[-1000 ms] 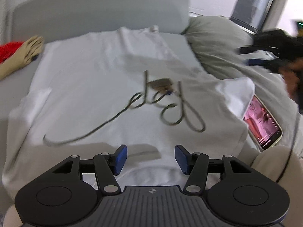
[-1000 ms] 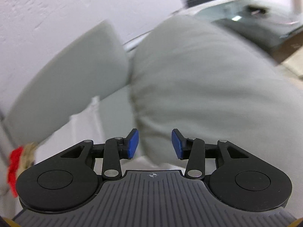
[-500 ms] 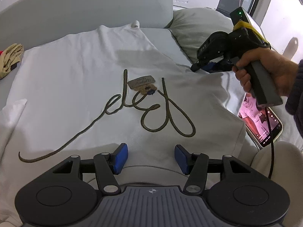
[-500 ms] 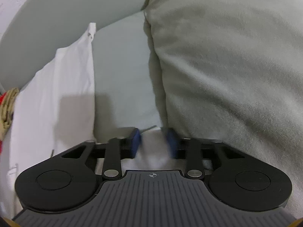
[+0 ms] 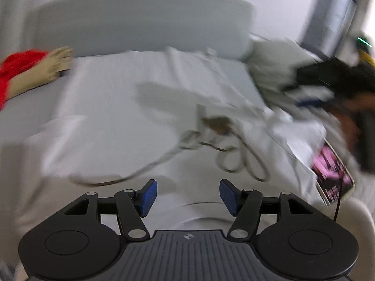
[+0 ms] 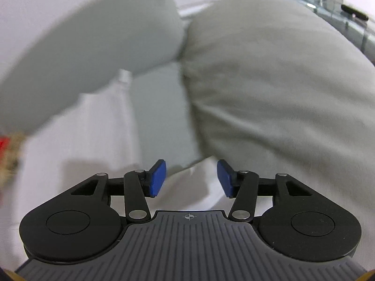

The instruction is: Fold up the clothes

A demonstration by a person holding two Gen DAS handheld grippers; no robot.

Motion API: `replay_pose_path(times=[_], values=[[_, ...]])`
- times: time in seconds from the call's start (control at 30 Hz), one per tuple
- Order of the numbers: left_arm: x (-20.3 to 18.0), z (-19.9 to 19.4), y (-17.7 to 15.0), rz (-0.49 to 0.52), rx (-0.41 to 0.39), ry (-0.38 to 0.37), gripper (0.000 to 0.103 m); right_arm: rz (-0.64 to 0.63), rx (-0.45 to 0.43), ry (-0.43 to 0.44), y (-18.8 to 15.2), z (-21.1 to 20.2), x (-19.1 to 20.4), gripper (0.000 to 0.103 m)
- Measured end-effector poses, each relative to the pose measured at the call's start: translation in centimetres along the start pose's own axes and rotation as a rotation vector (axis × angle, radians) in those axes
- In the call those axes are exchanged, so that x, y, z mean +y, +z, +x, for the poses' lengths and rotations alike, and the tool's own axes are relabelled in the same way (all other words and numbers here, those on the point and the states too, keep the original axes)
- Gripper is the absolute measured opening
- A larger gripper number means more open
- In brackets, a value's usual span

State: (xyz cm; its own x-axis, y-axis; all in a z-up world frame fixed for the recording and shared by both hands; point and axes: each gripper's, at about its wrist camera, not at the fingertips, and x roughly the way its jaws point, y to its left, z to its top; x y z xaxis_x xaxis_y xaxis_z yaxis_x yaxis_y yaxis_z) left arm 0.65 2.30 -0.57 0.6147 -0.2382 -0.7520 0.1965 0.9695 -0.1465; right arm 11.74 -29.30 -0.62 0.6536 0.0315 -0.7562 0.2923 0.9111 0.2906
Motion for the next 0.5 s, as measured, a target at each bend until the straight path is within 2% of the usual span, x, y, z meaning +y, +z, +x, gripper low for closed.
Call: replay_pose_path(times=[0.1, 0.17, 0.33, 0.4, 0.5], values=[[5.3, -3.0, -0.2, -0.174, -0.037, 0.046, 0.061, -0.012, 0.045, 0.123, -2.2, -4.3, 2.4, 0.06], [9.2, -4.1, -0.7, -0.305, -0.068, 0.072, 0.061, -0.038, 0.081, 0.202, -4.0, -6.3, 4.2, 0.07], [19.4, -5.1, -1.9, -0.624, -0.143, 0.146, 0.053, -0.092, 0.161, 0.358, -8.9, -9.2, 8.6, 0.07], [22.8, -3.0, -2.1, -0.723, -0.126, 0.073, 0.044, -0.086, 0.19, 0.387, -10.4, -9.6, 9.8, 0.07], [25.8, 0.5, -2.0, -0.828, -0.101, -0.09, 0.043, -0.107, 0.238, 0.393, -11.7, -9.7, 10.7, 0.07]])
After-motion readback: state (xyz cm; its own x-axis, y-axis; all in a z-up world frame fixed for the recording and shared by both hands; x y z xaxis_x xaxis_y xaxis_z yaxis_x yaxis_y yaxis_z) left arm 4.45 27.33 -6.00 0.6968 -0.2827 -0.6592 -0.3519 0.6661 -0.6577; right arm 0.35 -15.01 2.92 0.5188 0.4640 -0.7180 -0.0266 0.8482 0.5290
